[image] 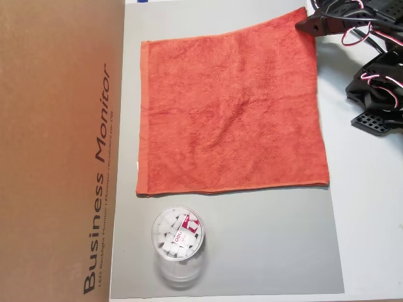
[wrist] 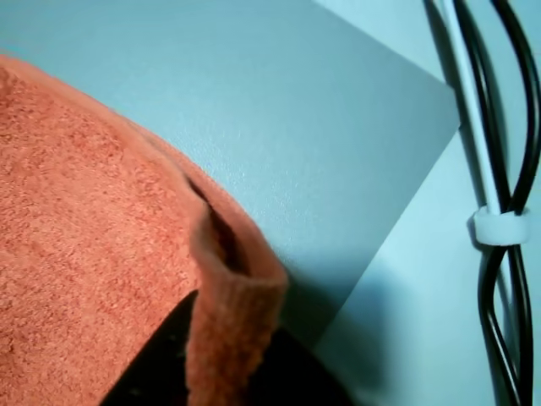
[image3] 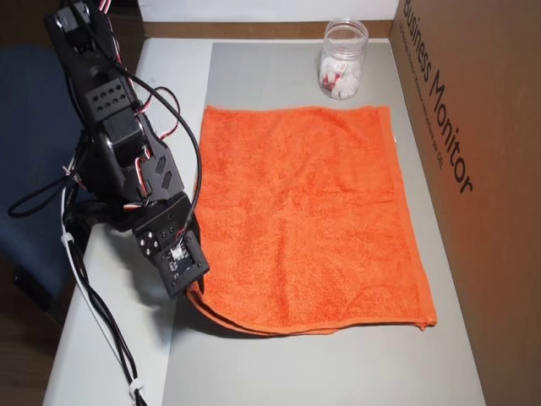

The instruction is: Fold the blanket.

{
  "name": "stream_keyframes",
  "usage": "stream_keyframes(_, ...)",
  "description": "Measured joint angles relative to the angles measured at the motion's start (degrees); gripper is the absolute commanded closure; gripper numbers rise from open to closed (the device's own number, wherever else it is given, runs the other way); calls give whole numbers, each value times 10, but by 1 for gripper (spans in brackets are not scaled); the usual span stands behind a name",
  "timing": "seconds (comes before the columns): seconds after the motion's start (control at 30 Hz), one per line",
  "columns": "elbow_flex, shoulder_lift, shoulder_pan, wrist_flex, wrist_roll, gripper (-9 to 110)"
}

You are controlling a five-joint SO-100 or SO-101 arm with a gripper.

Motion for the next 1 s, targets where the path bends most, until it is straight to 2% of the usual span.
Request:
stream_keyframes(0.67, -27, 122, -20, 1, 4, 102)
stream_keyframes(1.0, -94, 127, -70, 1, 6, 102)
